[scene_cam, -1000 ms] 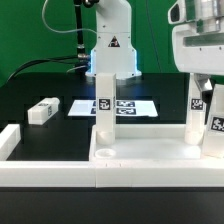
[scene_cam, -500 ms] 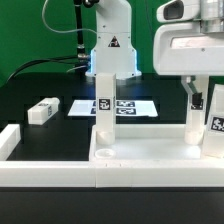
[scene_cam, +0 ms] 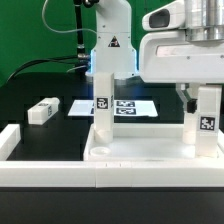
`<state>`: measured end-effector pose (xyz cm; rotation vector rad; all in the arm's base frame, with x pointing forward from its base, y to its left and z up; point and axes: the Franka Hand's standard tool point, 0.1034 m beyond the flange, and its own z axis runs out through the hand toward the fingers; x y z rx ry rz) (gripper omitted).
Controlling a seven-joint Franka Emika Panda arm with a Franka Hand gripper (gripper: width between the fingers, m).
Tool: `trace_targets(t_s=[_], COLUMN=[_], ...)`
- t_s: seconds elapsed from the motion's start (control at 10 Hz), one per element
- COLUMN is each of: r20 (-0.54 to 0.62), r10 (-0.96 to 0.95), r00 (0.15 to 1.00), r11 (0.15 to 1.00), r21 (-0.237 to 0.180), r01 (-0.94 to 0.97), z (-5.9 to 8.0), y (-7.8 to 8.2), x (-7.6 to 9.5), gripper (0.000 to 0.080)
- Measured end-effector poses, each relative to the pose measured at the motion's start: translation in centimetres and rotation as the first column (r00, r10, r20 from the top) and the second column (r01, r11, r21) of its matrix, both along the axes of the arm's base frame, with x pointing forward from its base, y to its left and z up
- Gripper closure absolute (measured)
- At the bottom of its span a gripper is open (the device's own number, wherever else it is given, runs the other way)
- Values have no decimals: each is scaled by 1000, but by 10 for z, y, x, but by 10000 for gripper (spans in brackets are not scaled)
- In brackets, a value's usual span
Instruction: Assemble desk
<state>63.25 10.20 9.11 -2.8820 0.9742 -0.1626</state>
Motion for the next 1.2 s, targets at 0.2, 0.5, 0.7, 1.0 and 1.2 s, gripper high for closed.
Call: trace_targets(t_s=[0.2,0.5,0.7,1.0,1.2], r20=[-7,-56,-158,-246,-245], r10=[-102,-424,-755,-953,-942], r00=[995,904,636,176,231], r11=[995,904,635,172,228], r21=[13,40,63,39,43], r01=[102,426,770,984,973], z=[0,0,0,5,2], y=[0,2,8,12,14], x=[0,2,9,16,14], gripper=[511,511,511,509,509])
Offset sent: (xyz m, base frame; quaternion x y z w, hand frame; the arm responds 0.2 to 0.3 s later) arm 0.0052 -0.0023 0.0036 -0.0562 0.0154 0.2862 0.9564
